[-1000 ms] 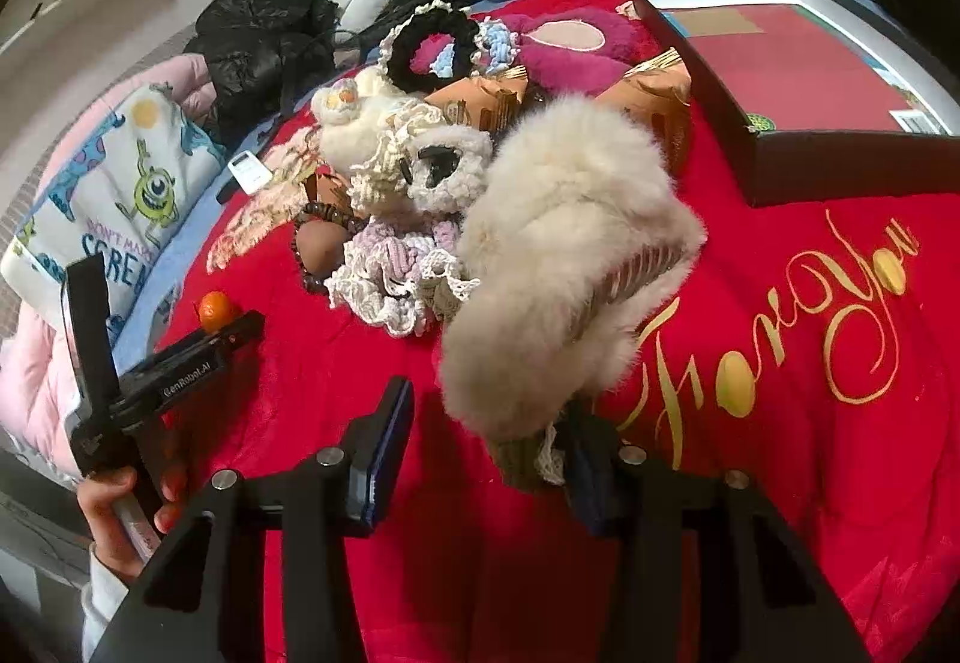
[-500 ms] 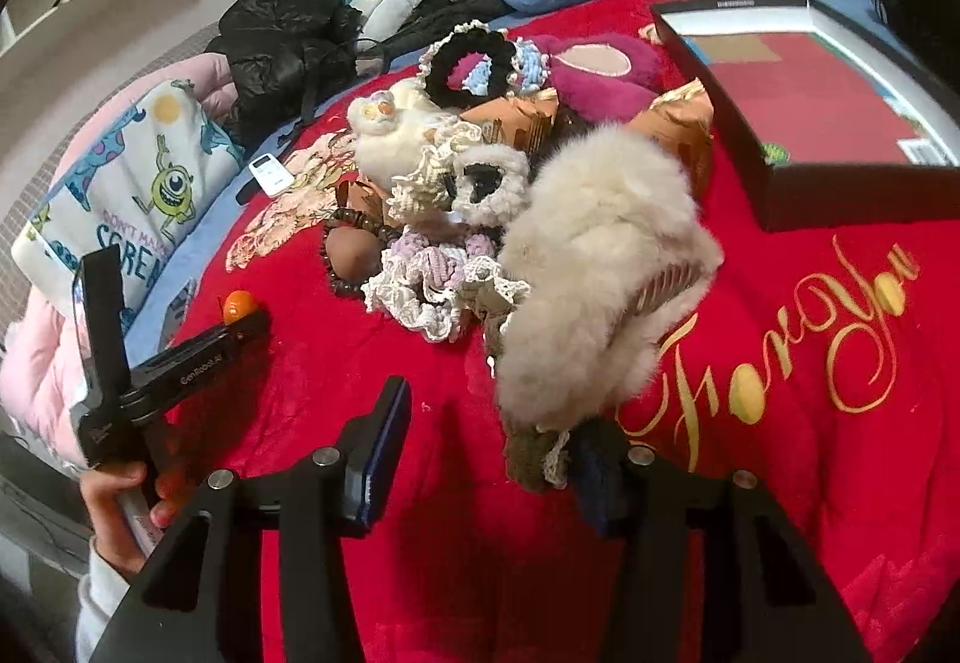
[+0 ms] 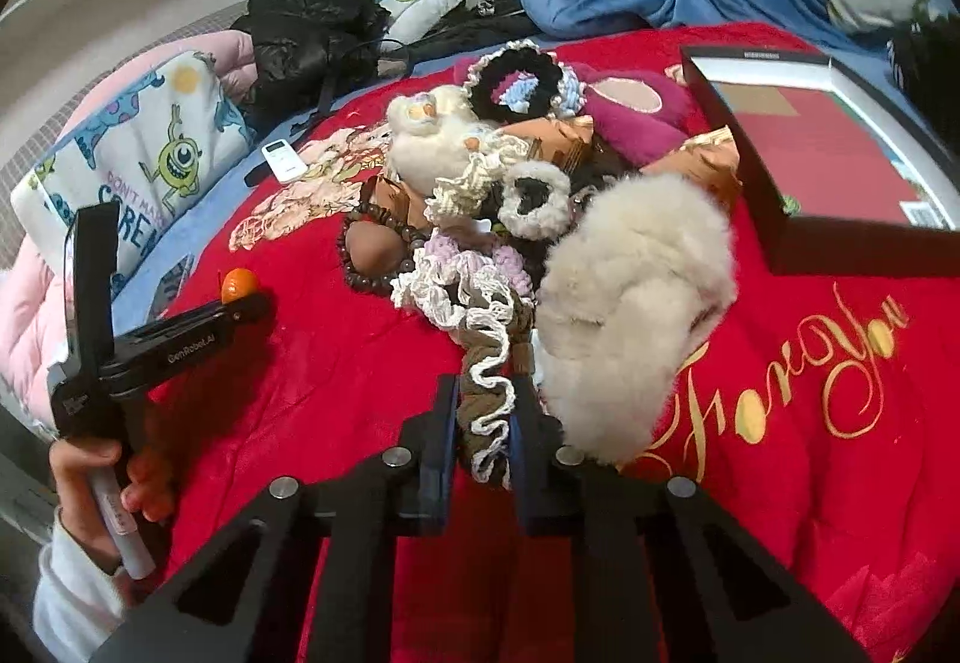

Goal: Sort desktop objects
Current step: 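Close left gripper on the mandarin while right gripper grasps the brown knitted scrunchie, then lift the mandarin with left gripper while right gripper lifts the brown scrunchie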

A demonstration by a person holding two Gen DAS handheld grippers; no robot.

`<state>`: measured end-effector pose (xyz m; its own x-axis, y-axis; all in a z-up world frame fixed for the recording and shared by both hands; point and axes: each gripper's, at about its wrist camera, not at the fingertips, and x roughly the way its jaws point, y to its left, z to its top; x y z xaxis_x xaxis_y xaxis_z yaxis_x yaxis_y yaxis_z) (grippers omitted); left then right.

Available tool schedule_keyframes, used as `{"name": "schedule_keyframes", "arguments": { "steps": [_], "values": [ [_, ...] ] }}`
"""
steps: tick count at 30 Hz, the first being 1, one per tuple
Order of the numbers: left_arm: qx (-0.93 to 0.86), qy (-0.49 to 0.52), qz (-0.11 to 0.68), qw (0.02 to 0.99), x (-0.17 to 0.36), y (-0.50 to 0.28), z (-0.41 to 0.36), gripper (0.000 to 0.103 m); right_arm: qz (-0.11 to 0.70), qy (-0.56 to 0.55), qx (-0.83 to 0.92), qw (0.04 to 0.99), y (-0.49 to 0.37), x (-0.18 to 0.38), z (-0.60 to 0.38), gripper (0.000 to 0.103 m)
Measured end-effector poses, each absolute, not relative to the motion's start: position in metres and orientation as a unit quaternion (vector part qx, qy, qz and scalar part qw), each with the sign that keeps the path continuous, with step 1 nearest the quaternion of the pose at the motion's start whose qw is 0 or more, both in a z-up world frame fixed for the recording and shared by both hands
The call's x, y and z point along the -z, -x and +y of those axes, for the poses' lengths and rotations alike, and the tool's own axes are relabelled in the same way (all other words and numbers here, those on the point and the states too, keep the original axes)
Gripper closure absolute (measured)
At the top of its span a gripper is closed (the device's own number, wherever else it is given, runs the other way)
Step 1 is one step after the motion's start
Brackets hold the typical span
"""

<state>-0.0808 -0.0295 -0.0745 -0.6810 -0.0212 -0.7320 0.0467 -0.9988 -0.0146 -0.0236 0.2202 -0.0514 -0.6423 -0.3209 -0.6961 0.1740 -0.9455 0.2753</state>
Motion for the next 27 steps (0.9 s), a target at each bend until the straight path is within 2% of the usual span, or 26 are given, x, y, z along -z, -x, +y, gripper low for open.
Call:
{"name": "schedule_keyframes", "arguments": {
  "steps": [27],
  "values": [
    [0.924,-0.383,0.020,-0.008,0.061,0.068,-0.015,0.066,-0.080,-0.362,0.917,0.148,0.015,0.035,0.220,0.088]
  ]
}}
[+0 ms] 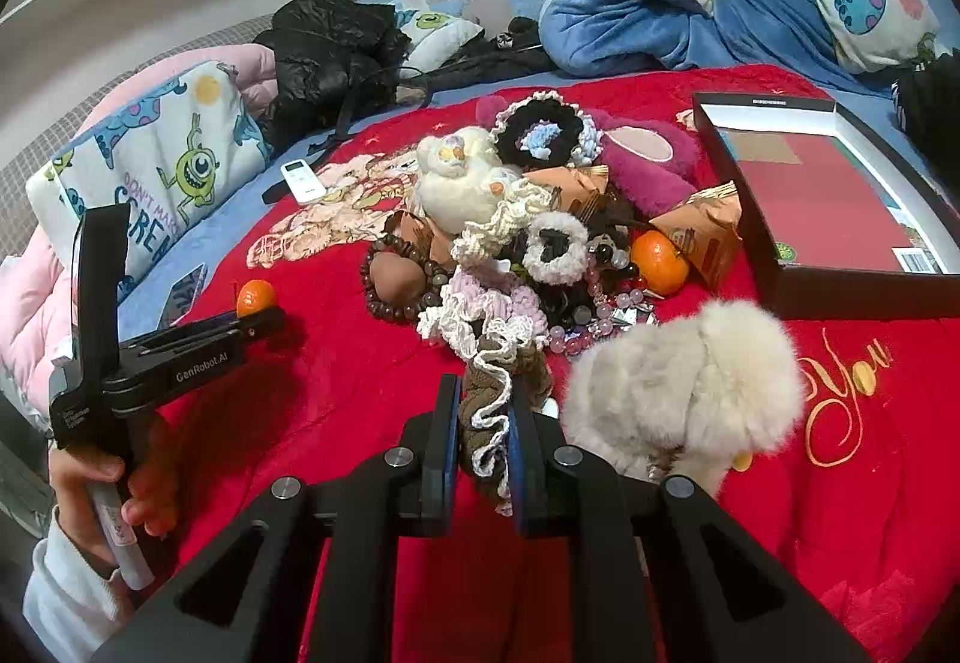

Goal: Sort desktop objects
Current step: 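Lift the mandarin with left gripper while right gripper lifts the brown scrunchie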

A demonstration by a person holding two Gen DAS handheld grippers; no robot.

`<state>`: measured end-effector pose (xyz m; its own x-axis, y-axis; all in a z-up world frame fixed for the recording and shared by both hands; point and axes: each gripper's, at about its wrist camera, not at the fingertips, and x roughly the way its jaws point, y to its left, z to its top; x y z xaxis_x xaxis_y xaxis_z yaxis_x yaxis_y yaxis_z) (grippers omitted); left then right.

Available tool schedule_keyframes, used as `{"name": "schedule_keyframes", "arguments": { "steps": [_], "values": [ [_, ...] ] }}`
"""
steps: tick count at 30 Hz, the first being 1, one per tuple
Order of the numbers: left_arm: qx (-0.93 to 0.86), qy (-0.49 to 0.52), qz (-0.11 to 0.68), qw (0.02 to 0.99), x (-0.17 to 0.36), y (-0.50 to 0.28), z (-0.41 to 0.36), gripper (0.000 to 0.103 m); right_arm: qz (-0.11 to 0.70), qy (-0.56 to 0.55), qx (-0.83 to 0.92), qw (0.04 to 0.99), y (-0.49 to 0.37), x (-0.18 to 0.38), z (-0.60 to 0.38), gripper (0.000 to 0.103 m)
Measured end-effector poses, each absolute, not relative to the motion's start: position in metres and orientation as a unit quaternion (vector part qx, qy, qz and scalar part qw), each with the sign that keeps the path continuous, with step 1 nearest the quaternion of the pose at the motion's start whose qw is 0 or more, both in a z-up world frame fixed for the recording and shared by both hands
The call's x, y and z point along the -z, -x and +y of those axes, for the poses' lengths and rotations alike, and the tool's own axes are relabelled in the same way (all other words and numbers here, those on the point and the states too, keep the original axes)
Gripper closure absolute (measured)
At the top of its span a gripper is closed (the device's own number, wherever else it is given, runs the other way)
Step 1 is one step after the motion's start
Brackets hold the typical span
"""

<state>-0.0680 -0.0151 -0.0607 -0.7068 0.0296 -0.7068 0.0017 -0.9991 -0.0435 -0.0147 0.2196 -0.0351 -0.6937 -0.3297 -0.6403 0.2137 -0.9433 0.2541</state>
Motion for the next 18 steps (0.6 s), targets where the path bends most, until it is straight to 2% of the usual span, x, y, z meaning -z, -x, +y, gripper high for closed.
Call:
{"name": "schedule_keyframes", "arguments": {
  "steps": [18],
  "values": [
    [-0.926,0.372,-0.014,0.056,0.049,0.064,0.033,0.066,-0.080,-0.346,0.926,0.126,0.009,0.026,0.240,0.088]
  ]
}}
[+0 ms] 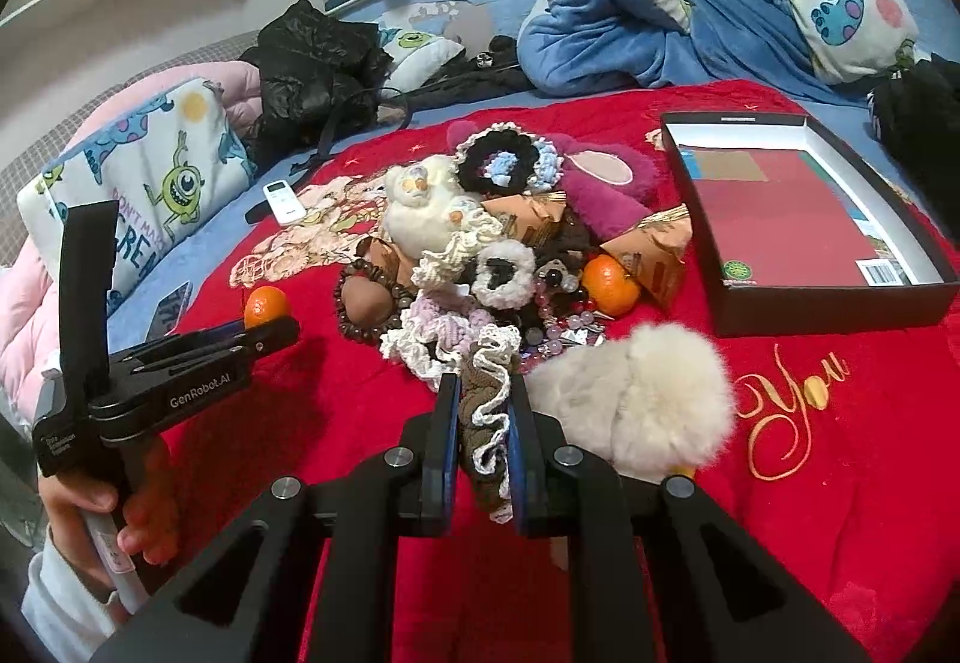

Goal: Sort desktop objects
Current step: 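Lift the mandarin with left gripper while right gripper lifts the brown scrunchie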

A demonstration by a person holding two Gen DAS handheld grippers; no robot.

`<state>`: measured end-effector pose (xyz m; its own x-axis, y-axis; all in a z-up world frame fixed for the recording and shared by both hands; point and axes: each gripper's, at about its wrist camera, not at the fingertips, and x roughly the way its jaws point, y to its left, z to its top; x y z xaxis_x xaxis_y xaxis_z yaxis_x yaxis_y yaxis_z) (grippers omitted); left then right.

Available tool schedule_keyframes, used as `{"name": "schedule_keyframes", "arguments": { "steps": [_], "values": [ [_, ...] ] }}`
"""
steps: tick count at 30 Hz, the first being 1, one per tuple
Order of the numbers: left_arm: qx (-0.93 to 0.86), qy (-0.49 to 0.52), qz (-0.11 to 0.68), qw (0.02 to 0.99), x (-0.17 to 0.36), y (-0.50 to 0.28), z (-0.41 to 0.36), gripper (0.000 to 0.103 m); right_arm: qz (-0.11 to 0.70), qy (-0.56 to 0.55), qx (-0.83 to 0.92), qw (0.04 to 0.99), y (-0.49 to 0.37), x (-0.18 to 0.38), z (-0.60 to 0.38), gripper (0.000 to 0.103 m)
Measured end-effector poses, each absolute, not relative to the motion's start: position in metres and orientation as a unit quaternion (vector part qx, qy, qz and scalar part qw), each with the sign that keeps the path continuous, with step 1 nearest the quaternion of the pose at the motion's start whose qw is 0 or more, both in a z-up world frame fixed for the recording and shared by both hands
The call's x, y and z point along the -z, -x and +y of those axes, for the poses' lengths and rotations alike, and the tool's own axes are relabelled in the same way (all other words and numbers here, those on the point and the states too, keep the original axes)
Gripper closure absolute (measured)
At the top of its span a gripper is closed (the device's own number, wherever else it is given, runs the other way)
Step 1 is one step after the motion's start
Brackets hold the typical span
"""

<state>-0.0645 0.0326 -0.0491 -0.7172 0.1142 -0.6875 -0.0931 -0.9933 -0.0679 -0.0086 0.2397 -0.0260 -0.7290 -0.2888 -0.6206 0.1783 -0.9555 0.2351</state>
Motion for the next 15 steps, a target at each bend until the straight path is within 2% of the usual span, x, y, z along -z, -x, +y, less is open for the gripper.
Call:
{"name": "schedule_keyframes", "arguments": {
  "steps": [15],
  "values": [
    [-0.925,0.369,-0.002,0.091,0.047,0.055,0.059,0.066,-0.089,-0.341,0.930,0.105,0.001,0.022,0.274,0.088]
  ]
}}
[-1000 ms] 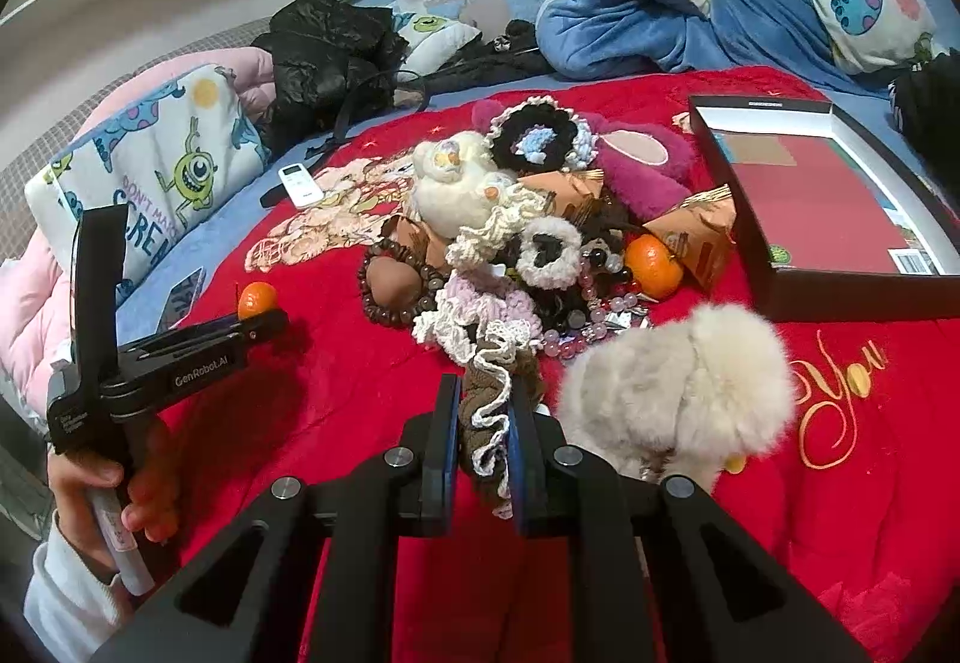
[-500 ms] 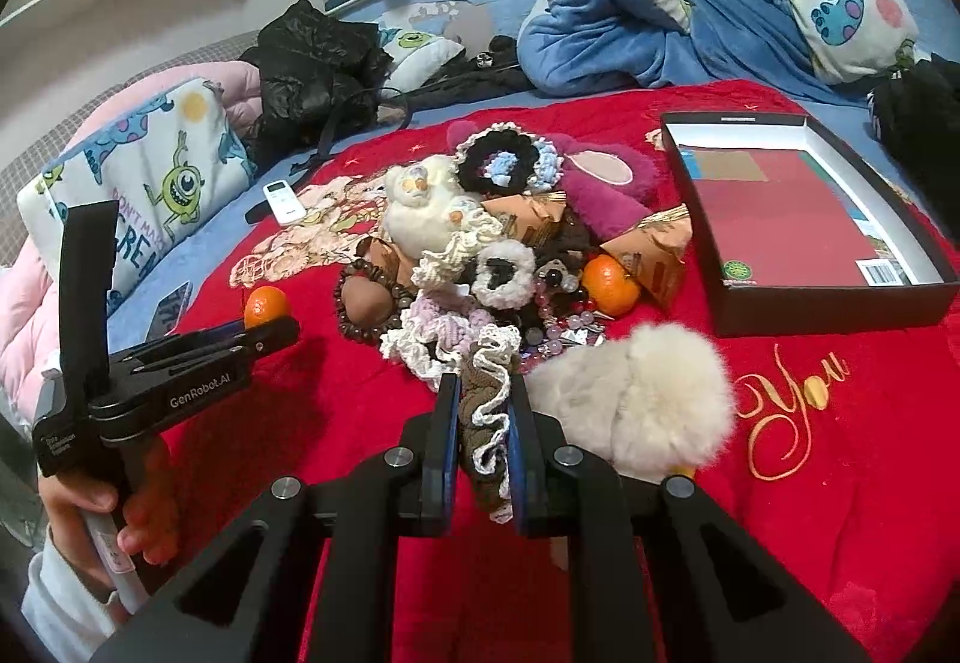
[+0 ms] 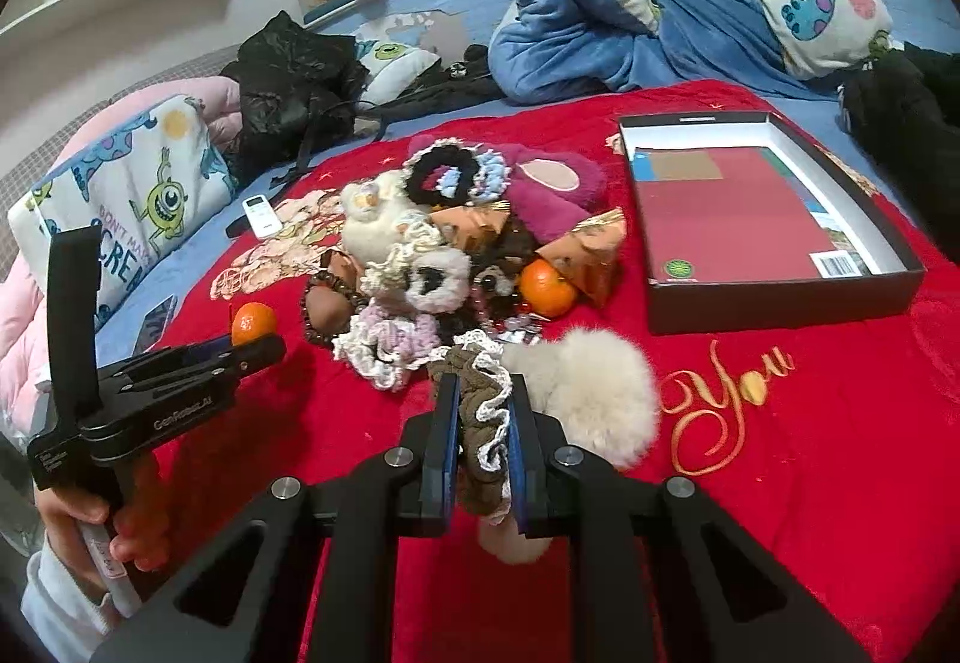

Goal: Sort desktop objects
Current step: 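Lift the mandarin with left gripper while right gripper lifts the brown scrunchie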

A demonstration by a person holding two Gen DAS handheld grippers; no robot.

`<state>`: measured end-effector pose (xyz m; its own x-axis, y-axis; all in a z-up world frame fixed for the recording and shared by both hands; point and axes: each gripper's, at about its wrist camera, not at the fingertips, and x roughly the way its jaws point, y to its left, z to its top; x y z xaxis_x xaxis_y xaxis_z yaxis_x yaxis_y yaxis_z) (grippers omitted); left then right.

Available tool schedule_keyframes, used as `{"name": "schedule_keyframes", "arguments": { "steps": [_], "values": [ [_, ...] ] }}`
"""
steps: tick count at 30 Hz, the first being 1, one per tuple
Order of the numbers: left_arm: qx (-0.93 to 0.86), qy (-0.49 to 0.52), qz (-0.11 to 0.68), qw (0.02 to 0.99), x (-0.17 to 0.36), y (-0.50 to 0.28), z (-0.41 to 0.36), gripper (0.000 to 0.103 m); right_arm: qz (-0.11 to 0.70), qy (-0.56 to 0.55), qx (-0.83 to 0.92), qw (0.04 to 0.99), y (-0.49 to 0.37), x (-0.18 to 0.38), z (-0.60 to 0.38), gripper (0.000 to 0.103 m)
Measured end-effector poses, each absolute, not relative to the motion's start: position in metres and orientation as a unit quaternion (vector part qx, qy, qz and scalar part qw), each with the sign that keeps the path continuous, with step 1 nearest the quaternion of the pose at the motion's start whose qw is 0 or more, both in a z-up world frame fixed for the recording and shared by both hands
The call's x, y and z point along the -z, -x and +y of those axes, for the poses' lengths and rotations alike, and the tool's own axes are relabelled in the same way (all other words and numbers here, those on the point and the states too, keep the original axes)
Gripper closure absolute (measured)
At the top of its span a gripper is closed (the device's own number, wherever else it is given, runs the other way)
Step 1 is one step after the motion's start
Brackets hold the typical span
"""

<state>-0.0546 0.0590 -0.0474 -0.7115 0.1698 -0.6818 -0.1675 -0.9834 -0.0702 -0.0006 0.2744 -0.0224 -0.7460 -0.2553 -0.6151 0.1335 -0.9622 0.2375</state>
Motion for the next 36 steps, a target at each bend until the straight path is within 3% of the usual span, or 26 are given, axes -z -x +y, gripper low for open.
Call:
{"name": "schedule_keyframes", "arguments": {
  "steps": [21,36],
  "values": [
    [-0.921,0.358,-0.002,0.154,0.031,0.042,0.126,0.066,-0.095,-0.331,0.936,0.073,-0.019,0.017,0.317,0.087],
    [-0.915,0.354,-0.004,0.195,0.021,0.033,0.170,0.066,-0.143,-0.328,0.931,0.066,-0.027,0.016,0.348,0.087]
  ]
}}
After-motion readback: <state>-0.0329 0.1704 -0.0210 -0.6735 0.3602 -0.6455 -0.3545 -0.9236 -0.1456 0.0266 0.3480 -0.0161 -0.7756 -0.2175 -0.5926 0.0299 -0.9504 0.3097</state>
